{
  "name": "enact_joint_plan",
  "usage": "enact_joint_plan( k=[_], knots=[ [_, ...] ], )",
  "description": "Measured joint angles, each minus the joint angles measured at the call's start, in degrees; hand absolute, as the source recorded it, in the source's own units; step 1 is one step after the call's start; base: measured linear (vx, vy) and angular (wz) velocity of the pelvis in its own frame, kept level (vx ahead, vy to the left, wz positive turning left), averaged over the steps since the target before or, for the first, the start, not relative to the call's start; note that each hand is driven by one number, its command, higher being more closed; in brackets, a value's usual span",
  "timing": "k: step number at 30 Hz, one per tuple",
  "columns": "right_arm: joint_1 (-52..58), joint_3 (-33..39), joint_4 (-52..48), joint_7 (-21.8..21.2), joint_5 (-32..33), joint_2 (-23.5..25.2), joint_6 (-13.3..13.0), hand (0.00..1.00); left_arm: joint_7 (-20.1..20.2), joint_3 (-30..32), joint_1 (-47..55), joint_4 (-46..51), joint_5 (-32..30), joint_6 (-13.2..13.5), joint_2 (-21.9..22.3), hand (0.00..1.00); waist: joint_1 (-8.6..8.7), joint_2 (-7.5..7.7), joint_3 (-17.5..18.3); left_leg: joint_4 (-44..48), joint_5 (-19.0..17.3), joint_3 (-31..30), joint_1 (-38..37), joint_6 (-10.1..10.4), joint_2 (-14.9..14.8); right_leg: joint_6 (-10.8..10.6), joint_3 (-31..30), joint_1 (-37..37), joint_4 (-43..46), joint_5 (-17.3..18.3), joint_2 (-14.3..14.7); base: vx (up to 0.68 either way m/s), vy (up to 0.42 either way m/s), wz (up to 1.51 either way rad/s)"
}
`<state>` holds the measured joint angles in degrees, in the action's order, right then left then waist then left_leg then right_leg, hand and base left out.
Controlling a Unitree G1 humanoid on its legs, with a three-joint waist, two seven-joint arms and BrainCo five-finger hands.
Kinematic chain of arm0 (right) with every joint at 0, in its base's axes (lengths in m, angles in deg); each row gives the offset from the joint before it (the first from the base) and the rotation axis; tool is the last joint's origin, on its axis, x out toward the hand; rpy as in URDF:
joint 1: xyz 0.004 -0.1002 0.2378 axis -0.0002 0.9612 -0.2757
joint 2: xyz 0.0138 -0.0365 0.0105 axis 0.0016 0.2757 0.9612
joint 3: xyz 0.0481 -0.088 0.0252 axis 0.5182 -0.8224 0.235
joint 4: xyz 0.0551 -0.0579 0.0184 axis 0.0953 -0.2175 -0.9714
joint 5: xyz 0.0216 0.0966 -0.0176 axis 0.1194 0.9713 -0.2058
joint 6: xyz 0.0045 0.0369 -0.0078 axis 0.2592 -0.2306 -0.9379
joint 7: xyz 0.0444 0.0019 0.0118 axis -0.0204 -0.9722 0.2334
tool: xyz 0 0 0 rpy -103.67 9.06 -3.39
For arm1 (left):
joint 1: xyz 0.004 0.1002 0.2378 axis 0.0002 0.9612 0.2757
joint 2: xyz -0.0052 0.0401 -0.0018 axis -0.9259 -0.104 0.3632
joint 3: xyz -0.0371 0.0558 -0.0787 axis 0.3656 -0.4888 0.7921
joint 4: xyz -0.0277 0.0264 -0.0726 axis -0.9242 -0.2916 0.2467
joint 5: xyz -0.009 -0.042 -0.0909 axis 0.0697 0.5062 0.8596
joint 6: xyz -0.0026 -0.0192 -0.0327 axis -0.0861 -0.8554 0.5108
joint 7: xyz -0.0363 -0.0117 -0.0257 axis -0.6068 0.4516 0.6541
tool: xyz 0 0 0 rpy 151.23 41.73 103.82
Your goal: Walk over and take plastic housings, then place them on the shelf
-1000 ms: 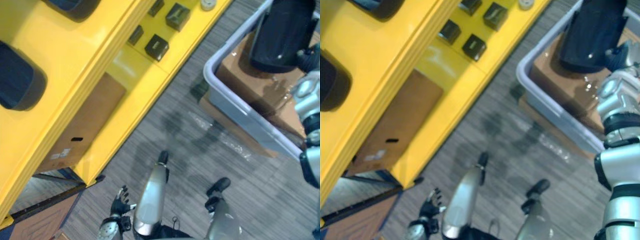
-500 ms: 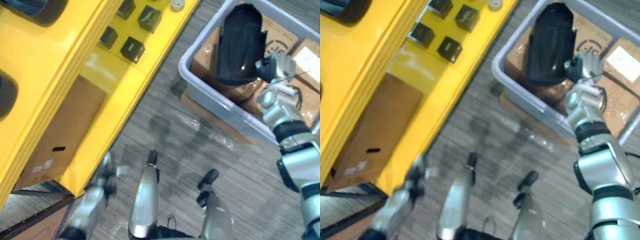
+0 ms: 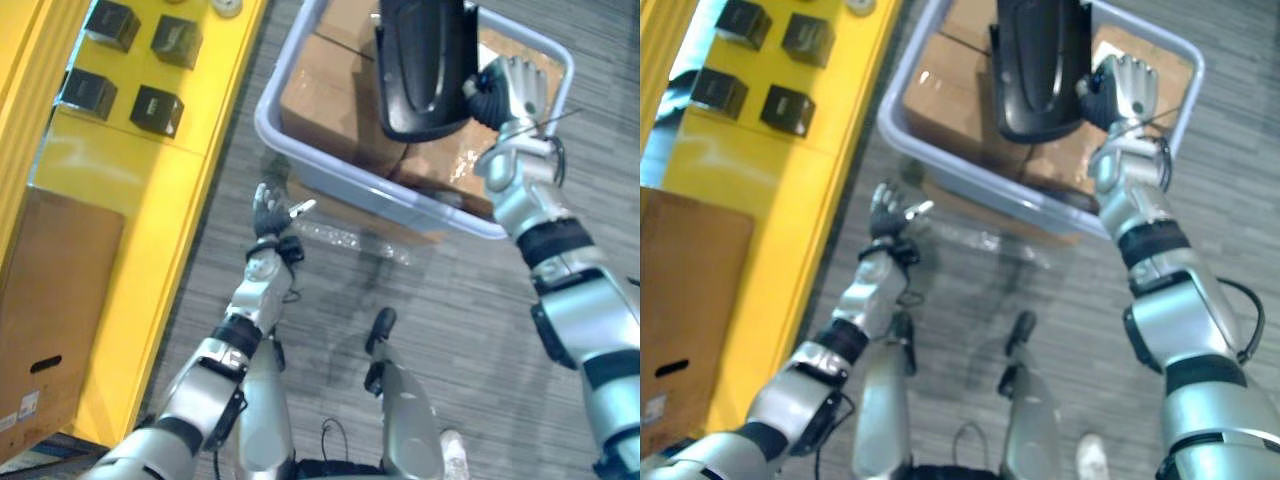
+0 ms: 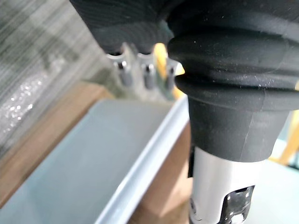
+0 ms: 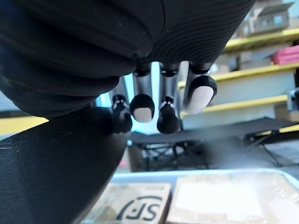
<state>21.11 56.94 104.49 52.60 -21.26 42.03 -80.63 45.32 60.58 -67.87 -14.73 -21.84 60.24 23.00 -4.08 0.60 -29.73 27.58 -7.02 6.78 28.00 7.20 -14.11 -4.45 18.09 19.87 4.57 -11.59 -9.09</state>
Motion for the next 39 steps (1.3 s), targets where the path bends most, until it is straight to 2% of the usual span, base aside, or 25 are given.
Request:
enact_joint_plan(
  k=[4, 6, 8, 13, 17, 22, 27, 30, 33, 35, 39],
  knots=[
    [-0.1, -0.1, -0.2, 0.7, -2.5, 1.2, -1.4, 1.0, 1.0, 0.3, -1.9, -2.3, 8.1, -1.1, 0.0, 0.0, 0.7, 0.01, 0.0, -1.6, 1.0, 0.3, -0.8, 0.3, 0.0, 0.2, 0.0, 0.0, -0.3, -0.2, 0.2, 0.0, -0.033, -0.01],
    [-0.8, -0.2, -0.6, 0.9, -4.4, 1.7, -3.1, 1.0, 3.7, 0.3, -2.3, -2.6, 15.5, -2.0, -0.1, 0.0, 1.54, 0.08, 0.0, -3.1, 1.8, 0.4, -1.4, 0.6, 0.1, 0.2, 0.0, 0.1, -0.3, -0.2, 0.2, 0.03, -0.032, 0.02],
    [-1.4, -0.3, -0.7, 0.9, -5.9, 1.7, -4.2, 1.0, 5.8, 0.4, -2.6, -3.0, 19.5, -2.0, -0.3, 0.0, 1.73, 0.14, 0.0, -3.9, 2.1, 0.8, -2.0, 0.7, 0.1, 0.2, -0.3, 0.1, -0.3, -0.2, 0.2, 0.04, -0.024, -0.07],
    [-2.2, -1.7, -4.1, 1.2, -9.0, 1.7, -7.6, 1.0, 15.0, 0.4, -5.1, -4.2, 33.2, -2.8, -0.5, 0.0, 3.47, 0.63, 0.0, -4.9, 2.2, 1.9, -3.0, 0.8, 0.0, 0.2, -1.0, 0.1, -0.3, -0.2, 0.2, 0.04, 0.0, -0.07],
    [-2.2, -1.8, -5.1, 1.8, -10.7, 1.7, -9.4, 1.0, 19.5, 0.3, -6.2, -4.2, 37.7, -3.0, -0.4, 0.0, 3.92, 0.73, 0.1, -5.2, 2.3, 2.1, -3.3, 0.8, 0.1, 0.2, -1.2, 0.1, -0.3, -0.2, 0.2, 0.01, 0.001, -0.01],
    [-2.2, -4.2, -6.4, 2.1, -12.9, 1.6, -11.8, 1.0, 25.9, 0.2, -6.3, -4.2, 42.6, -1.5, -0.5, 0.0, 4.51, 0.76, 0.1, -5.4, 2.3, 2.6, -4.0, 0.8, 0.0, 0.2, -1.6, -0.1, -0.3, -0.2, 0.2, 0.01, 0.005, -0.04],
    [-2.2, -5.9, -7.4, 2.1, -13.1, 1.4, -13.9, 1.0, 31.1, -0.3, -6.5, -4.1, 44.9, 1.7, -0.4, 0.0, 4.98, 0.88, 0.1, -5.4, 2.3, 2.8, -4.5, 0.8, 0.0, 0.2, -1.8, -0.4, -0.3, -0.2, 0.2, 0.0, 0.0, 0.0],
    [-2.1, -6.7, -7.4, 2.1, -13.9, 1.4, -14.8, 1.0, 32.2, -0.3, -6.6, -4.1, 46.2, 2.7, -0.4, 0.0, 5.02, 1.13, 0.2, -5.9, 2.3, 3.0, -5.5, 0.9, 0.0, 0.2, -1.9, -1.3, -0.7, -0.2, 0.2, 0.0, 0.0, 0.0],
    [-1.9, -7.5, -8.8, 2.1, -14.5, 1.3, -15.1, 1.0, 32.7, -0.3, -6.7, -3.3, 46.2, 2.9, -0.8, 0.0, 5.04, 2.38, 0.4, -6.2, 2.4, 3.1, -5.9, 1.0, -0.1, 0.3, -1.9, -2.0, -1.9, -0.5, 0.5, 0.0, 0.0, 0.0],
    [-1.4, -7.5, -10.3, 2.1, -15.0, 1.2, -16.3, 1.0, 32.5, -0.4, -7.1, -2.9, 46.1, 2.9, -1.0, 0.0, 5.14, 3.09, 0.4, -6.3, 2.4, 3.2, -5.9, 1.0, -0.1, 0.2, -1.9, -2.1, -2.1, -0.7, 0.5, 0.02, 0.005, -0.01],
    [-0.8, -8.0, -11.9, 2.1, -15.6, 1.2, -18.6, 1.0, 31.1, -0.9, -8.3, -2.9, 46.0, 2.9, -1.0, 0.0, 5.11, 3.19, 0.5, -6.5, 2.4, 3.1, -5.9, 1.0, 0.0, 0.2, -1.9, -2.1, -2.3, -0.7, 0.5, 0.04, 0.015, 0.01]
  ],
)
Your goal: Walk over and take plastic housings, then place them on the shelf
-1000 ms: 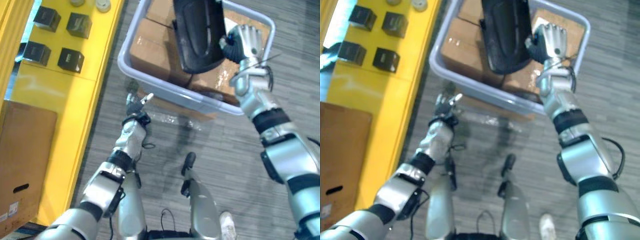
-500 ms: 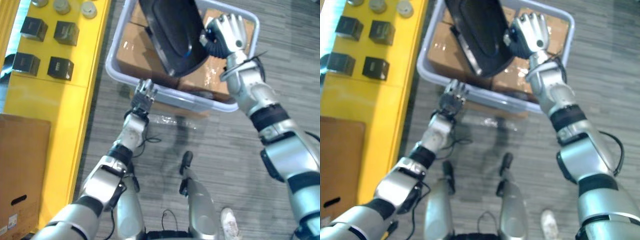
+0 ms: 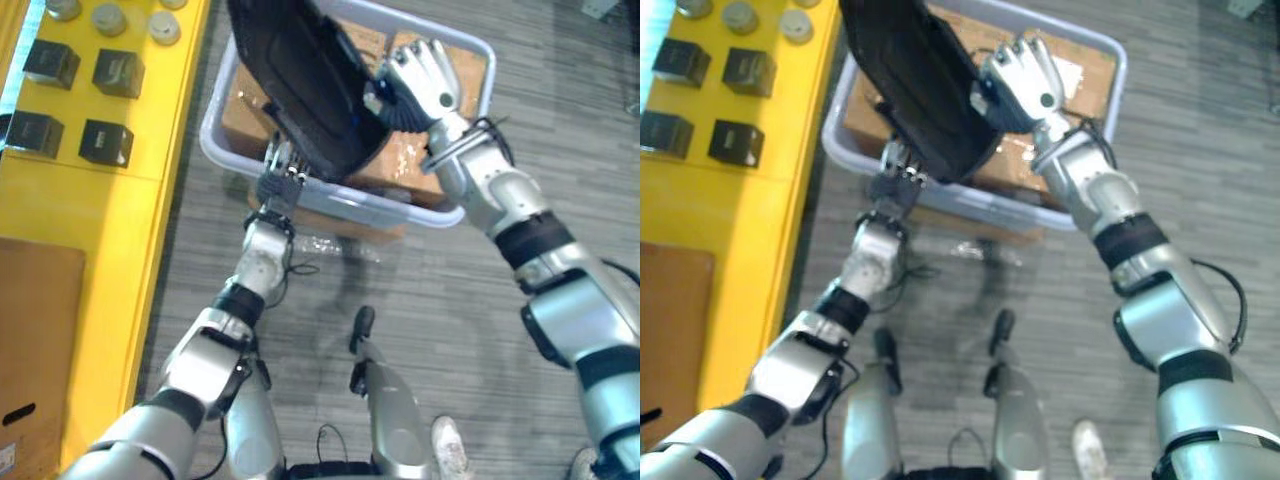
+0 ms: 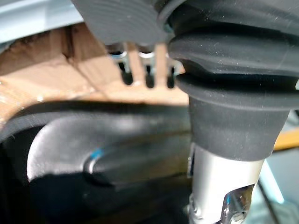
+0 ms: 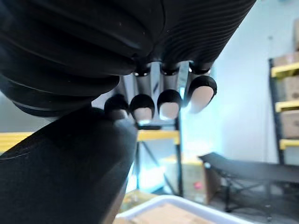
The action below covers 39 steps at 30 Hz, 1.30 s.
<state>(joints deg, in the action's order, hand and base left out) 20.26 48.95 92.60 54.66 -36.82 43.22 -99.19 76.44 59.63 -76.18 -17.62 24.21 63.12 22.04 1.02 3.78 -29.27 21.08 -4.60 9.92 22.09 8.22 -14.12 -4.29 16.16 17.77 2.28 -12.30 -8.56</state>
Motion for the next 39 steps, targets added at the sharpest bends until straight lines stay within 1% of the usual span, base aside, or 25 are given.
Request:
enact_joint_plan(
  k=[4, 7, 8, 11, 13, 14, 16, 20, 22, 23, 24, 25, 26, 27, 30, 32, 33, 35, 37, 38, 39],
  knots=[
    [0.9, 0.0, -0.5, 0.1, -1.0, 0.0, -1.5, 1.0, -1.1, -0.1, -1.2, 0.0, -0.9, -0.2, -0.1, 0.0, 0.0, 0.02, 0.0, -0.3, 0.1, 0.0, -0.1, 0.1, 0.0, 0.0, -0.1, -0.1, -0.2, -0.1, 0.0, 0.02, 0.009, 0.0],
    [2.1, 0.0, -2.1, 0.7, -1.6, -0.1, -2.8, 1.0, -2.8, -0.5, -1.3, -0.3, -2.2, -0.4, -0.1, 0.0, 0.21, 0.04, 0.0, -0.5, 0.1, 0.0, -0.4, 0.1, 0.0, 0.0, -0.1, -0.9, -1.4, -0.6, 0.2, 0.0, 0.0, 0.0],
    [2.2, 0.0, -2.5, 1.3, -1.7, -0.1, -3.5, 1.0, -3.0, -0.5, -1.3, -0.4, -2.2, -0.5, -0.2, 1.0, 0.27, 0.14, 0.0, -0.5, 0.0, 0.0, -0.5, 0.1, 0.0, 0.0, -0.1, -1.3, -2.1, -0.9, 0.4, 0.0, 0.0, 0.0],
    [3.3, 0.0, -4.7, 1.5, -1.7, -0.1, -4.8, 1.0, -3.2, -0.7, -1.3, -1.1, -2.3, -0.6, -0.3, 1.0, 0.29, 0.64, 0.3, -0.5, -0.1, 0.1, -0.9, 0.2, -0.3, 0.1, -0.2, -1.9, -2.7, -1.0, 0.8, 0.01, 0.003, -0.03],
    [4.8, 0.0, -6.9, 2.3, -1.6, -0.1, -5.7, 1.0, -3.6, -1.1, -1.3, -1.5, -2.8, -0.6, -1.0, 1.0, 0.64, 1.36, 0.7, -0.6, -0.1, 0.1, -0.9, 0.3, -0.4, 0.1, -0.2, -1.9, -2.8, -1.0, 0.9, 0.01, 0.002, -0.02],
    [5.7, 0.3, -7.6, 2.5, -1.6, -0.1, -6.5, 1.0, -4.3, -1.2, -1.3, -1.5, -2.8, -0.4, -1.2, 1.0, 0.87, 1.68, 0.9, -0.5, -0.1, 0.2, -0.9, 0.3, -0.4, 0.1, -0.3, -1.9, -2.8, -1.0, 0.9, 0.0, 0.0, 0.0],
    [7.7, 0.8, -9.2, 2.6, -1.5, -0.1, -7.2, 1.0, -4.5, -1.2, -1.3, -1.8, -2.9, 0.3, -1.4, 1.0, 1.13, 2.16, 1.2, -0.6, -0.1, 0.2, -0.9, 0.3, -0.4, 0.1, -0.3, -1.9, -2.9, -1.0, 0.9, 0.0, 0.0, 0.0],
    [11.4, 2.5, -12.1, 3.4, -1.5, -0.1, -8.1, 1.0, -4.3, -1.5, -1.3, -1.9, -4.6, 1.3, -2.0, 1.0, 1.23, 2.22, 1.3, -0.6, -0.1, 0.3, -1.1, 0.3, -0.4, 0.1, -0.4, -2.0, -2.9, -1.0, 0.9, 0.0, 0.0, 0.0],
    [14.0, 3.0, -14.2, 4.6, -1.1, 0.0, -9.5, 1.0, -3.5, -1.7, -1.3, -2.2, -5.0, 2.4, -2.1, 1.0, 1.25, 2.22, 1.3, -0.8, -0.1, 0.5, -1.6, 0.3, -0.4, 0.1, -0.4, -2.3, -2.9, -1.0, 0.9, 0.0, 0.0, 0.0],
    [14.6, 3.1, -14.6, 4.9, -1.1, 0.1, -9.8, 1.0, -3.2, -1.7, -1.1, -2.5, -5.0, 2.6, -2.1, 1.0, 1.24, 2.22, 1.2, -0.9, -0.1, 0.6, -2.1, 0.3, -0.4, 0.1, -0.5, -2.7, -2.9, -1.0, 0.9, 0.03, 0.027, -0.03],
    [16.1, 3.2, -15.7, 5.1, -1.1, 0.4, -10.1, 0.0, -2.4, -1.7, -0.3, -2.5, -5.0, 3.0, -2.0, 1.0, 1.23, 2.22, 1.3, -1.4, -0.1, 0.8, -3.3, 0.3, -0.4, 0.1, -0.5, -3.6, -3.0, -1.0, 0.9, 0.03, 0.026, -0.03],
    [16.9, 3.5, -16.1, 5.1, -1.1, 0.5, -10.2, 0.0, -2.0, -1.6, 0.1, -2.5, -4.9, 3.3, -2.0, 1.0, 1.19, 2.26, 1.3, -1.7, -0.1, 1.1, -4.0, 0.3, -0.3, 0.1, -0.6, -4.1, -3.1, -1.0, 0.9, 0.03, 0.026, -0.09],
    [18.8, 4.6, -16.9, 5.1, -1.1, 1.0, -10.9, 0.0, -0.5, -1.6, 0.8, -2.4, -5.0, 4.4, -1.9, 1.0, 0.87, 2.6, 1.5, -2.4, 0.0, 1.7, -5.1, 0.4, -0.3, 0.1, -0.8, -4.7, -3.3, -0.9, 0.8, 0.02, 0.018, -0.07],
    [20.8, 5.7, -18.5, 5.1, -1.0, 1.2, -11.5, 0.0, 1.0, -1.6, 1.3, -1.9, -5.0, 5.3, -2.0, 1.0, 0.93, 2.92, 1.7, -2.8, 0.0, 1.7, -5.5, 0.5, -0.2, 0.1, -0.8, -5.1, -3.6, -0.9, 0.8, 0.01, 0.016, -0.07],
    [25.5, 7.3, -20.9, 5.0, 0.2, 1.3, -12.2, 0.0, 3.9, -1.4, 3.3, -0.7, -4.8, 6.6, -2.1, 1.0, 0.8, 3.37, 2.0, -3.6, 0.3, 1.8, -7.0, 0.7, -0.1, 0.1, -0.6, -6.4, -4.1, -0.9, 0.9, 0.01, 0.006, 0.01],
    [29.1, 8.1, -22.3, 5.0, 1.7, 2.0, -12.2, 0.0, 4.6, -1.1, 5.6, 1.2, -4.8, 7.3, -2.1, 1.0, 0.59, 3.45, 2.0, -4.9, 0.6, 1.9, -9.1, 0.9, 0.1, 0.1, -0.5, -8.2, -4.7, -0.8, 0.9, 0.02, 0.011, 0.01],
    [30.5, 8.7, -23.1, 4.9, 3.7, 2.9, -12.3, 0.0, 4.4, -0.9, 7.0, 3.0, -5.0, 8.6, -2.1, 1.0, 0.52, 3.52, 2.1, -5.7, 0.7, 2.0, -10.1, 0.9, 0.2, 0.1, -0.5, -9.0, -4.9, -0.7, 0.9, 0.04, 0.019, -0.01],
    [32.6, 10.1, -24.7, 4.6, 7.2, 4.1, -12.5, 0.0, 2.7, -0.3, 8.3, 5.5, -7.1, 10.2, -1.6, 1.0, 0.15, 3.58, 2.2, -6.8, 1.1, 2.3, -11.4, 1.0, 0.4, 0.1, -0.4, -9.7, -5.0, -0.6, 0.8, 0.04, 0.019, 0.0],
    [36.1, 13.8, -28.6, 4.0, 15.1, 7.4, -12.6, 0.0, -3.1, 2.0, 9.8, 8.5, -13.3, 13.0, 0.5, 1.0, -0.21, 3.66, 2.3, -8.8, 1.8, 2.6, -13.8, 1.1, 0.9, -0.1, -0.4, -11.2, -5.2, -0.3, 0.6, 0.03, 0.022, 0.02],
    [37.3, 16.0, -30.8, 3.8, 18.5, 9.8, -12.5, 0.0, -6.4, 3.6, 10.5, 9.4, -16.9, 14.0, 1.2, 1.0, -0.22, 3.71, 2.4, -9.5, 2.0, 2.9, -14.9, 1.1, 1.0, -0.2, -0.4, -12.0, -5.3, -0.1, 0.5, 0.0, 0.0, 0.0],
    [39.0, 19.0, -33.8, 3.9, 22.3, 12.8, -12.4, 0.0, -11.5, 5.7, 11.9, 9.9, -23.5, 14.8, 1.9, 1.0, -0.01, 3.66, 4.0, -10.3, 2.0, 3.1, -15.2, 1.2, 1.1, -0.3, -0.4, -12.2, -5.9, 0.0, 0.5, 0.04, 0.034, -0.03]
  ],
)
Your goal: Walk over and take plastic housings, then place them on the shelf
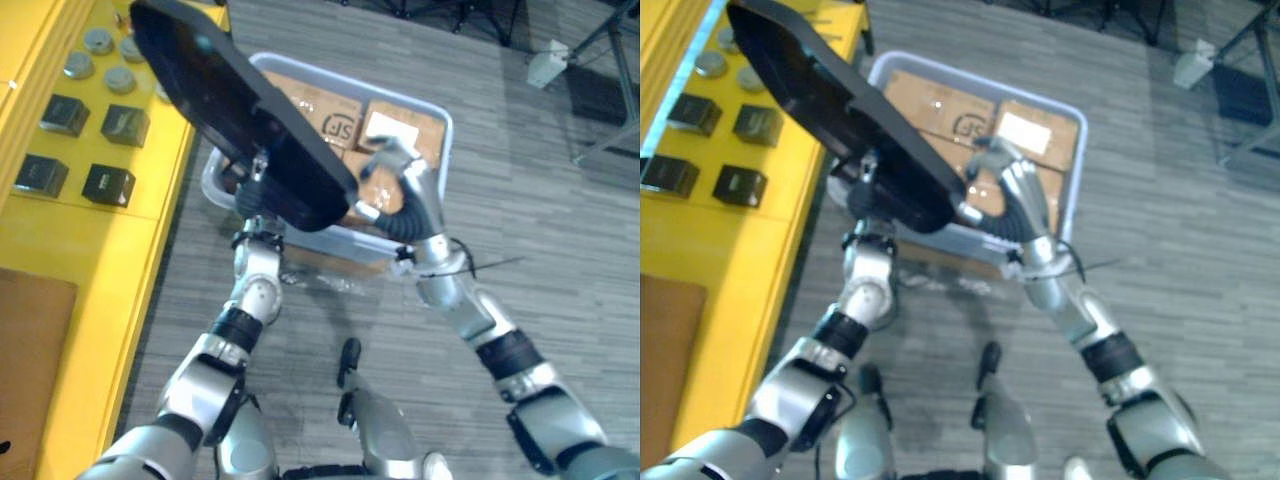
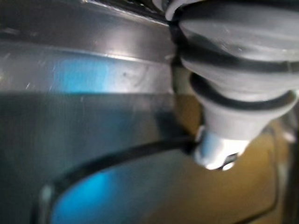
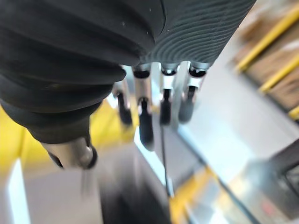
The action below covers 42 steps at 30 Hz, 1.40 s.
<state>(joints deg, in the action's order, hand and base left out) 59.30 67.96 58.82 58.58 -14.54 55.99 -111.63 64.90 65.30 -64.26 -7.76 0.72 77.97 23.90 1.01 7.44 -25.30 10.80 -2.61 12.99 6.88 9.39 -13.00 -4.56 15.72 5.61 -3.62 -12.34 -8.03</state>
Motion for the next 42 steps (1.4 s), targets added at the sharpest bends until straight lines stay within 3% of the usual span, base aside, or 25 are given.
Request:
enact_joint_plan(
  k=[3, 4, 7, 12, 15, 17, 22, 24, 29, 34, 38, 40, 42],
  knots=[
    [4.7, 3.4, -4.6, -0.2, 7.7, 2.5, 0.0, 0.0, -13.3, 3.4, 5.9, 0.0, -15.6, 0.1, 1.2, 1.0, 0.13, -0.22, 5.8, -2.7, 0.5, 0.9, -2.5, 0.3, 0.3, -0.2, -0.1, -1.2, -0.9, 0.3, 0.1, 0.1, 0.032, -0.08],
    [6.3, 4.2, -6.6, -1.4, 11.7, 2.8, 0.0, 0.0, -18.7, 4.9, 7.9, 0.1, -22.5, 0.0, 1.4, 1.0, 0.07, -0.39, 7.4, -3.6, 0.5, 1.5, -4.2, 0.3, 0.3, -0.4, -0.2, -2.2, -0.9, 0.5, 0.1, 0.13, 0.041, -0.12],
    [9.6, 6.8, -11.3, -8.3, 22.4, 3.7, -1.7, 0.0, -28.6, 8.2, 12.3, 3.8, -37.5, -2.1, 1.7, 1.0, 0.21, -1.32, 10.6, -5.8, 0.5, 2.1, -7.3, 0.3, 0.9, -0.6, 0.1, -3.9, -0.9, 0.7, -0.2, 0.08, 0.04, -0.06],
    [17.5, 12.8, -15.4, -20.1, 39.7, 5.1, -3.6, 0.0, -38.0, 14.3, 21.5, 15.5, -59.1, -5.2, 2.7, 1.0, 0.05, -2.8, 15.3, -8.6, 0.9, 2.5, -10.4, 0.0, 2.5, -1.8, 0.3, -5.8, -0.9, 2.0, -1.5, 0.03, 0.036, 0.01],
    [25.7, 18.9, -15.6, -23.4, 48.8, 7.4, -3.5, 0.0, -39.9, 16.9, 29.3, 26.8, -67.7, -6.8, 2.7, 1.0, 0.08, -4.03, 16.6, -9.1, 1.0, 2.2, -11.1, 0.0, 2.8, -2.0, 0.8, -6.5, -0.9, 2.4, -1.8, 0.0, 0.01, 0.05],
    [31.8, 21.5, -15.5, -24.0, 50.8, 9.8, -2.8, 0.0, -39.6, 17.1, 35.4, 34.5, -69.0, -6.8, 3.2, 1.0, 0.29, -4.86, 17.1, -9.6, 1.1, 2.0, -11.2, -0.1, 3.0, -2.2, 1.2, -6.6, -1.0, 2.6, -2.0, 0.0, 0.011, 0.08],
    [45.7, 19.5, -11.4, -28.4, 54.6, 15.7, 5.1, 0.0, -34.7, 14.7, 50.0, 49.4, -68.5, -6.1, 7.4, 1.0, 0.51, -6.06, 17.8, -10.4, 1.2, 2.0, -11.8, 0.0, 3.0, -2.3, 1.4, -6.6, -1.1, 3.6, -2.0, 0.0, 0.001, -0.01],
    [47.8, 18.6, -7.3, -29.0, 55.7, 17.0, 6.0, 0.0, -32.8, 12.7, 52.7, 50.9, -69.3, -6.2, 7.3, 1.0, 0.46, -6.07, 17.8, -10.4, 1.2, 2.0, -11.7, 0.0, 3.0, -2.2, 1.5, -6.6, -1.5, 3.9, -2.0, 0.0, 0.0, 0.0],
    [48.6, 18.8, -4.4, -29.3, 56.7, 17.1, 4.8, 0.0, -31.0, 11.8, 55.4, 51.3, -70.9, -7.5, 7.0, 1.0, 0.43, -6.69, 18.2, -10.4, 1.2, 1.7, -11.6, 0.0, 3.1, -2.0, 1.8, -6.6, -1.5, 4.0, -2.0, 0.0, 0.002, 0.01],
    [44.8, 14.4, -4.4, -34.1, 55.7, 15.0, 5.3, 0.0, -32.4, 12.8, 55.5, 54.5, -71.6, -10.0, 6.4, 1.0, -0.54, -7.19, 18.5, -9.1, 1.2, -2.5, -8.9, -0.1, 3.2, -2.2, 6.0, -7.6, -1.0, 3.9, -2.4, 0.02, 0.009, 0.4],
    [36.8, 3.8, -3.1, -35.6, 52.1, 12.5, 6.0, 0.0, -34.4, 19.9, 56.9, 59.3, -73.8, -12.3, 6.4, 1.0, -4.66, -7.28, 18.6, -7.9, 1.3, -8.5, -6.8, -0.4, 4.2, -2.7, 12.0, -10.5, -1.0, 4.2, -3.0, 0.0, 0.02, 0.74],
    [33.2, -1.0, -0.6, -35.4, 50.3, 12.8, 6.4, 0.0, -35.2, 25.8, 59.9, 62.2, -73.8, -12.4, 6.6, 1.0, -8.31, -7.1, 18.7, -7.9, 1.4, -11.8, -6.7, -0.5, 4.9, -3.3, 15.8, -12.8, -1.0, 5.1, -3.4, -0.01, 0.018, 0.77],
    [31.6, -3.4, 0.6, -35.7, 50.2, 13.0, 6.6, 0.0, -35.8, 30.2, 63.1, 64.0, -73.7, -12.4, 7.1, 1.0, -10.7, -6.82, 19.1, -7.9, 1.4, -14.4, -6.0, -0.6, 5.7, -4.1, 18.4, -14.2, -1.0, 5.9, -3.8, 0.01, 0.009, 0.7]
  ],
)
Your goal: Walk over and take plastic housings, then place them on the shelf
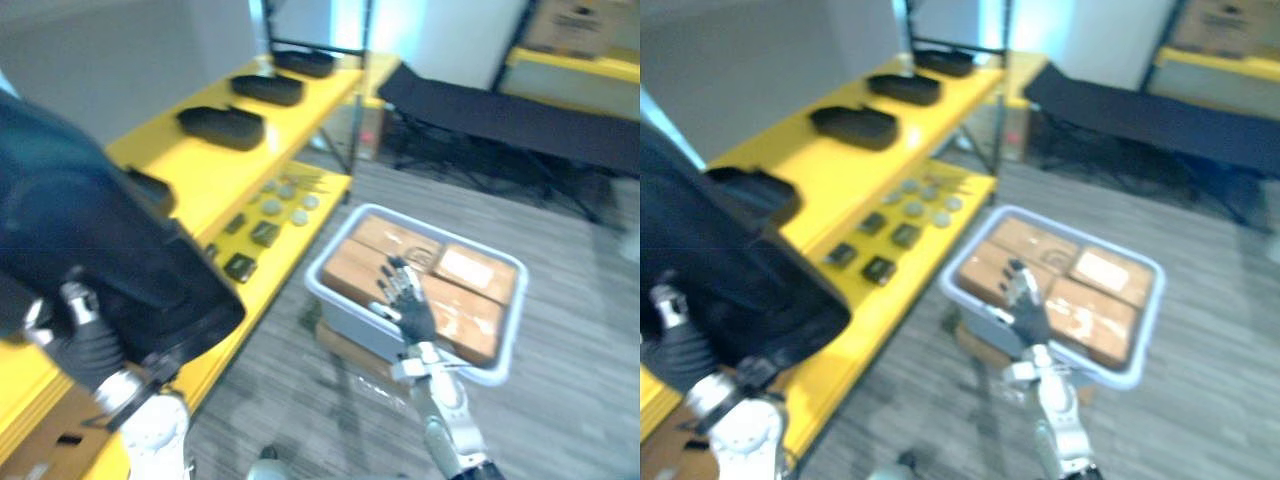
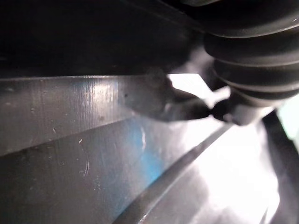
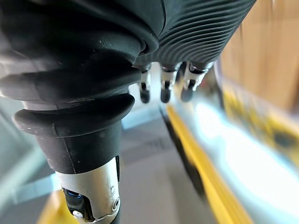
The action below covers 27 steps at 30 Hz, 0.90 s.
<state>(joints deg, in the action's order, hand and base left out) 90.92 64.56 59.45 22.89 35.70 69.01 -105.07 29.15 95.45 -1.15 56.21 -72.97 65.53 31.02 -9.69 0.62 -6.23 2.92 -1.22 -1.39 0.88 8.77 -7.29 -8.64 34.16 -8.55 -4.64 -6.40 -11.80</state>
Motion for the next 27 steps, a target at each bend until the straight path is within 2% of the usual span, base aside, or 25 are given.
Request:
enact_joint_plan(
  k=[3, 6, 7, 11, 14, 15, 16, 17, 18, 21, 24, 25, 26, 27],
  knots=[
    [-2.9, -2.6, 0.9, -1.0, -2.2, 0.0, 0.0, 0.0, -0.3, 6.3, 4.4, 1.5, 0.6, 0.2, 1.7, 1.0, -3.5, 0.34, 0.5, 0.3, 0.1, -2.7, 1.1, -0.1, 0.9, -0.3, 2.5, -0.8, 0.0, 0.5, -0.4, 0.01, 0.016, 0.51],
    [-6.0, -7.0, 1.5, -1.5, -3.7, 0.1, 0.1, 0.0, 0.6, 9.5, 6.1, 1.5, 1.2, 1.3, 3.3, 1.0, -4.95, 0.48, 0.6, 1.0, -0.1, -3.0, 1.1, -0.2, 0.9, -0.2, 3.3, -1.5, 0.0, 0.8, -0.3, 0.0, 0.011, 0.08],
    [-7.1, -8.3, 1.8, -1.9, -4.5, 0.1, 1.2, 0.0, 1.3, 9.8, 6.1, 1.5, 1.0, 2.0, 3.7, 1.0, -5.33, 0.54, 0.7, 1.9, -0.7, -2.9, 1.0, -0.2, 0.9, -0.3, 3.3, -1.8, 0.0, 1.0, -0.3, 0.0, 0.0, 0.0],
    [-8.3, -10.5, 2.1, -1.9, -5.3, 0.1, 4.4, 0.0, 2.2, 10.5, 6.1, 1.5, 1.2, 2.8, 4.6, 1.0, -5.33, 0.26, 0.6, 5.1, -2.4, -3.5, 1.2, -0.6, 1.0, 0.0, 3.9, -3.6, 0.0, 1.5, -0.2, -0.01, 0.012, 0.06],
    [-7.7, -10.1, 1.8, -1.2, -6.7, -0.6, 6.5, 0.0, 4.8, 10.3, 4.6, 1.5, 3.6, 3.1, 4.4, 1.0, -4.43, 0.39, 0.6, 6.7, -2.8, -4.5, 3.8, -1.6, 1.8, -0.2, 8.2, -5.2, 0.0, 2.4, -0.4, -0.02, 0.009, 0.6],
    [-6.3, -8.9, 1.0, -0.3, -7.4, -0.8, 7.2, 0.0, 6.3, 10.0, 3.4, 1.4, 5.4, 3.4, 4.4, 1.0, -3.73, 0.63, 0.6, 6.8, -2.3, -2.8, 5.2, -2.7, 1.6, -0.6, 10.7, -5.7, 0.0, 2.7, -0.8, -0.02, 0.01, 0.82],
    [-5.2, -8.3, 0.4, 0.4, -7.8, -0.9, 7.5, 0.0, 6.9, 9.7, 3.1, 1.4, 6.0, 3.6, 4.4, 1.0, -3.46, 0.67, 0.7, 6.7, -1.7, -1.2, 5.4, -3.0, 1.3, -0.6, 11.7, -5.8, 0.1, 2.7, -1.0, 0.01, 0.038, 0.89],
    [-3.3, -7.3, -0.2, 1.3, -9.1, -1.5, 7.9, 0.0, 7.1, 8.9, 3.1, 1.3, 7.1, 3.9, 4.5, 1.0, -3.69, 0.67, 0.7, 5.6, -0.3, 0.2, 5.4, -2.1, 1.3, -0.6, 12.5, -5.7, 0.5, 2.7, -1.7, 0.04, 0.089, 0.53],
    [-2.4, -6.5, -0.2, 1.7, -10.3, -1.6, 8.5, 0.0, 6.9, 8.7, 3.2, 1.3, 7.7, 4.1, 4.5, 1.0, -3.9, 0.95, 0.6, 4.9, 0.3, 0.2, 5.4, -2.2, 2.1, -0.6, 12.8, -5.4, 1.2, 2.7, -2.7, 0.06, 0.11, 0.31],
    [-1.5, -4.5, -0.2, 1.6, -11.1, -1.5, 8.4, 0.0, 6.9, 8.1, 2.8, 1.4, 7.1, 4.2, 4.3, 1.0, -3.45, 0.82, 0.0, 4.4, 0.2, 0.6, 5.3, -2.6, 3.3, -0.6, 12.6, -4.9, 3.4, 3.1, -4.7, 0.06, 0.122, 0.05],
    [-1.4, -2.2, -0.5, 1.4, -11.5, -1.4, 6.8, 0.0, 6.9, 7.5, 1.1, 1.7, 4.6, 4.2, 3.5, 1.0, -3.29, 1.64, -0.6, 4.6, -0.4, 1.7, 5.4, -3.4, 4.0, 0.3, 11.0, -3.3, 7.2, 4.7, -6.9, 0.04, 0.074, -0.07],
    [-1.3, -1.3, -0.5, 1.3, -11.9, -1.4, 5.7, 0.0, 7.0, 7.3, 0.4, 1.7, 4.6, 4.2, 1.8, 1.0, -2.24, 2.11, -0.8, 4.6, -0.5, 1.3, 5.6, -3.6, 4.3, 1.7, 10.1, -2.9, 8.6, 5.6, -7.3, 0.05, 0.068, 0.11],
    [-1.3, -1.0, -0.6, 1.2, -12.4, -1.5, 5.3, 0.0, 7.1, 7.2, 0.1, 1.7, 4.6, 4.2, 0.6, 1.0, -1.73, 2.34, -0.7, 4.6, -0.5, 0.8, 6.0, -3.6, 4.4, 2.3, 8.5, -2.3, 9.6, 5.9, -7.4, 0.05, 0.076, 0.34],
    [-1.3, 0.1, -0.6, 0.5, -12.9, -1.5, 4.3, 0.0, 7.2, 6.3, -1.3, 1.7, 4.5, 4.2, -2.2, 1.0, -0.97, 2.92, -1.0, 4.6, -0.3, -0.1, 6.3, -3.6, 4.6, 2.3, 4.0, -1.2, 11.7, 5.9, -7.8, 0.05, 0.088, 0.46]
  ],
)
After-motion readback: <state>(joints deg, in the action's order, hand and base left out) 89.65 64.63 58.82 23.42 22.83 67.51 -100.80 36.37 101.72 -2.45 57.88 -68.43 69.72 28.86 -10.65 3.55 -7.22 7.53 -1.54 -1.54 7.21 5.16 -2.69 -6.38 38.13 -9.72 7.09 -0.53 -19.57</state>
